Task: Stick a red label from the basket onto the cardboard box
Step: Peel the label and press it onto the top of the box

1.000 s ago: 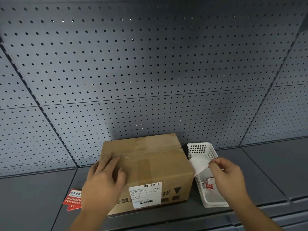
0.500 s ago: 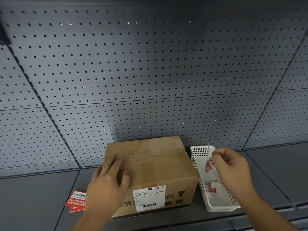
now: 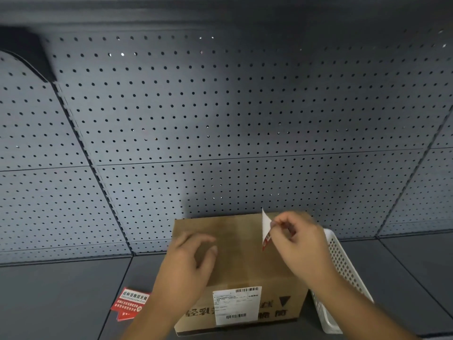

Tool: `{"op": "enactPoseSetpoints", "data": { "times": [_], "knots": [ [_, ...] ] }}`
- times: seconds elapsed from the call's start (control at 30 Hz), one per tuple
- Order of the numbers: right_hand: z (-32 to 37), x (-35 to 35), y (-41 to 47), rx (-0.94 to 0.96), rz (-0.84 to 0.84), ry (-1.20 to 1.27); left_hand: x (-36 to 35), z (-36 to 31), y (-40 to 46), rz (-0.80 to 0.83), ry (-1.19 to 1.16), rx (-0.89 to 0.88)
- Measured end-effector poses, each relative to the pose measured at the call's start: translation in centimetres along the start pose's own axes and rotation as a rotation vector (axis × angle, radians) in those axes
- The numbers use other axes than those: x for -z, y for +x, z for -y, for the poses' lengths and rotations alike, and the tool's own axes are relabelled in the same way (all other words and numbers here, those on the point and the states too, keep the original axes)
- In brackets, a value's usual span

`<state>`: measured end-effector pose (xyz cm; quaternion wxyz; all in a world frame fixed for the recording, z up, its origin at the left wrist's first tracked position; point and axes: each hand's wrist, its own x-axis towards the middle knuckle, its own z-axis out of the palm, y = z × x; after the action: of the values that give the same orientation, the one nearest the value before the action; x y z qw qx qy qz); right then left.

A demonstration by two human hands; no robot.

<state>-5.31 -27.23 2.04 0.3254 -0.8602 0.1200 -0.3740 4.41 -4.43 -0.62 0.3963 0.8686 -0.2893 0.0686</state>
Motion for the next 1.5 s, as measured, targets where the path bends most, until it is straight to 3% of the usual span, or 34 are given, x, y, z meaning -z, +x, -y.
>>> {"op": "enactPoseSetpoints", "data": {
  "times": [0.07, 0.27, 0.5, 0.6, 0.73, 0.9, 1.17, 1.5],
  "knots": [
    [0.7, -1.1, 0.1, 0.066, 0.034, -0.049, 0.4, -1.9, 0.9, 0.060, -0.229, 0.111],
    [2.6, -3.7, 0.2, 0.245, 0.127, -0.158, 0.1, -3.4, 3.9, 0.179, -0.614, 0.384],
    [3.4, -5.7, 0.0, 0.398, 0.127, -0.181, 0.0, -2.6, 4.9, 0.218, -0.766, 0.491],
    [3.0, -6.0, 0.2, 0.372, 0.150, -0.179, 0.1, -2.1, 5.1, 0.187, -0.769, 0.526],
    [1.7, -5.7, 0.8, 0.157, 0.121, -0.183, 0.3, -1.7, 5.4, 0.157, -0.768, 0.570],
    [0.2, -6.0, 2.0, -0.171, 0.280, -0.144, 0.0, -1.5, 5.9, 0.188, -0.722, 0.571],
    [-1.2, -6.5, 2.7, -0.275, 0.355, -0.080, -0.6, -0.5, 6.7, 0.197, -0.585, 0.526],
    [-1.6, -6.6, 2.5, -0.176, 0.391, -0.242, -2.5, 1.3, 6.1, 0.145, 0.227, 0.068]
  ]
}}
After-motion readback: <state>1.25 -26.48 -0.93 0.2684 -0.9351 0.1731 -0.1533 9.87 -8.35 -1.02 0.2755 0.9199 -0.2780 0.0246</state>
